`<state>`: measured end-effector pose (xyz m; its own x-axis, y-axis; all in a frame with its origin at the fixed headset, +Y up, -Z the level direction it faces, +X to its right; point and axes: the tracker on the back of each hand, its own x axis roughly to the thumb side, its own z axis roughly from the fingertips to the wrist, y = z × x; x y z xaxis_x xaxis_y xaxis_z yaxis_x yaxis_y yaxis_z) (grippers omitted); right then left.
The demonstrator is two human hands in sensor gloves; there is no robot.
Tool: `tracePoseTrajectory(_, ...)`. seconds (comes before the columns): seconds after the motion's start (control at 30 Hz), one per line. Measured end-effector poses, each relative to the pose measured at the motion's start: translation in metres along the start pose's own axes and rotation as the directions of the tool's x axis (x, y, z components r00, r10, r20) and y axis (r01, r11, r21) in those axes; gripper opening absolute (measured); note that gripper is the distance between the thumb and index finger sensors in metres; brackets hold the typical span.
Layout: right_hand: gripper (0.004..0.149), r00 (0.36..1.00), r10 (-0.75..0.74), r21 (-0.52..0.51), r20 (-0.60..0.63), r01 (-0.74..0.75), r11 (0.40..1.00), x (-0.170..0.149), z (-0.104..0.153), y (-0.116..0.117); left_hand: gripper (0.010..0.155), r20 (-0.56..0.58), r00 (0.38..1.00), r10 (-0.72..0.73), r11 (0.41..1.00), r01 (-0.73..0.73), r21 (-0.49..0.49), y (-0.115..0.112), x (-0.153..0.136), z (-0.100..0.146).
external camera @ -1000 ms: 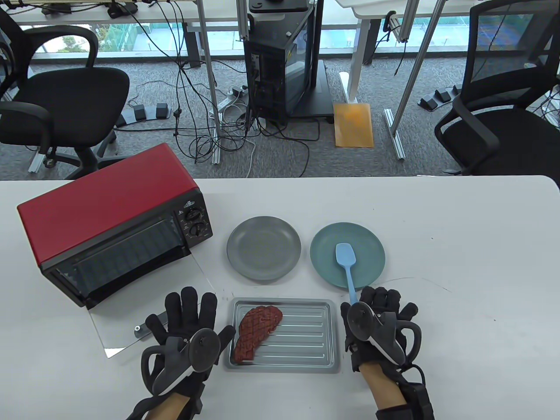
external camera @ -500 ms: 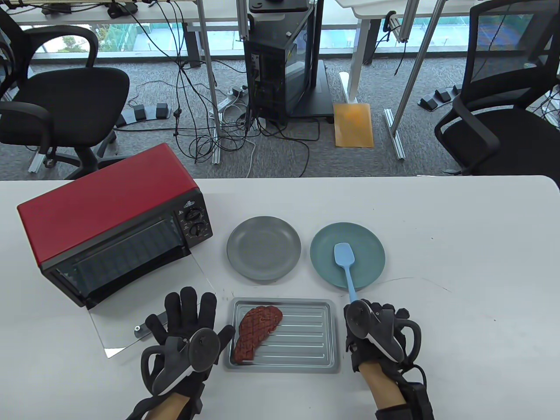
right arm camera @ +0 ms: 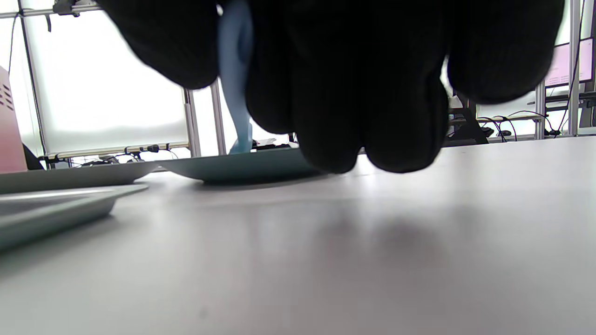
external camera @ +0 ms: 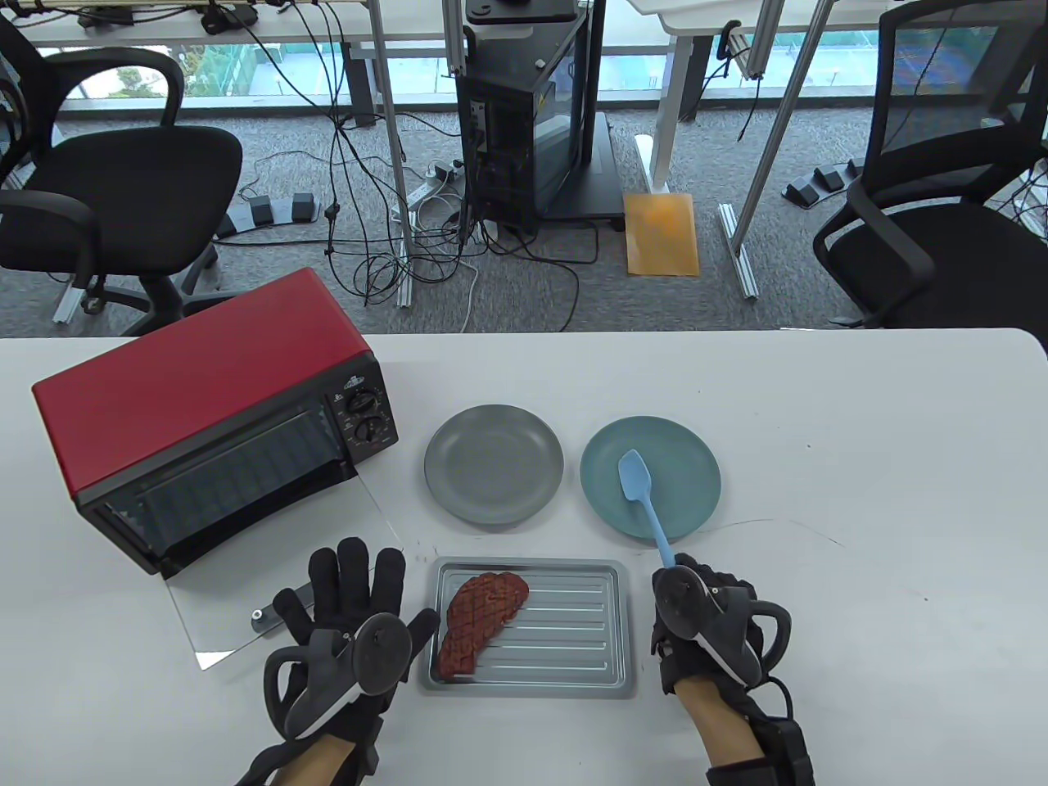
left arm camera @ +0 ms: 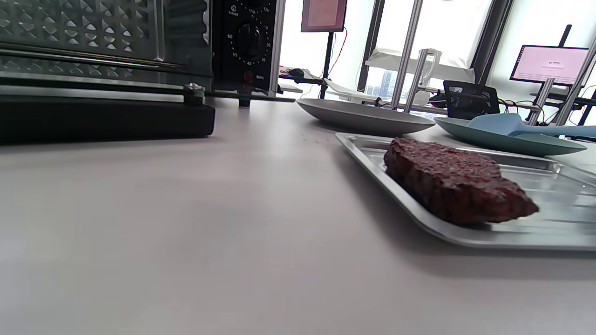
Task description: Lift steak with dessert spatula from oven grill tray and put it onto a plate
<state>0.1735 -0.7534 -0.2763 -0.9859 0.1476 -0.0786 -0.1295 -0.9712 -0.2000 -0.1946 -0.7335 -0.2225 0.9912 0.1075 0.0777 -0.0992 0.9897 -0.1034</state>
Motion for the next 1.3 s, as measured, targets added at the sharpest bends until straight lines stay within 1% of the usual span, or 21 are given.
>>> tracePoseTrajectory(0.27,0.051,0.996,-0.085,-0.147,0.000,0.084,0.986,-0.008,0.001,-0.023,0.080,0.003,1.000,0.001,1.000,-0.001,-0.009,0.000,0.000,0.000)
tracePoseTrajectory(0.43,0.050,0.994,-0.110,-0.221,0.018,0.111,0.969,-0.011,0.005,-0.037,0.080,0.006,1.000,-0.003,1.000,0.003,-0.012,-0.001,0.001,-0.001)
tracePoseTrajectory(0.67,0.050,0.981,-0.180,-0.334,0.068,0.193,0.923,-0.014,0.013,-0.062,0.081,0.031,0.999,0.010,0.999,-0.009,-0.031,-0.004,0.002,-0.001)
tracePoseTrajectory(0.7,0.049,0.978,-0.195,-0.342,0.073,0.208,0.916,-0.014,0.014,-0.064,0.079,0.033,0.999,0.010,0.999,-0.009,-0.033,-0.004,0.003,-0.001)
tracePoseTrajectory(0.8,0.049,0.962,-0.258,-0.370,0.094,0.274,0.888,-0.017,0.018,-0.072,0.082,0.046,0.999,0.020,0.999,-0.018,-0.049,-0.005,0.003,-0.002)
tracePoseTrajectory(0.9,0.050,0.943,-0.309,-0.401,0.121,0.332,0.854,-0.020,0.023,-0.081,0.082,0.070,0.997,0.044,0.996,-0.039,-0.082,-0.008,0.005,-0.002)
tracePoseTrajectory(1.0,0.049,0.922,-0.357,-0.418,0.147,0.385,0.823,-0.023,0.026,-0.087,0.083,0.084,0.996,0.036,0.994,-0.027,-0.104,-0.010,0.006,-0.003)
tracePoseTrajectory(1.13,0.049,0.901,-0.401,-0.431,0.165,0.431,0.793,-0.027,0.027,-0.088,0.089,0.105,0.994,0.042,0.991,-0.028,-0.129,-0.012,0.008,-0.003)
tracePoseTrajectory(1.3,0.049,0.882,-0.444,-0.437,0.156,0.465,0.770,-0.034,0.030,-0.089,0.092,0.141,0.988,0.059,0.984,-0.034,-0.175,-0.016,0.011,-0.004)
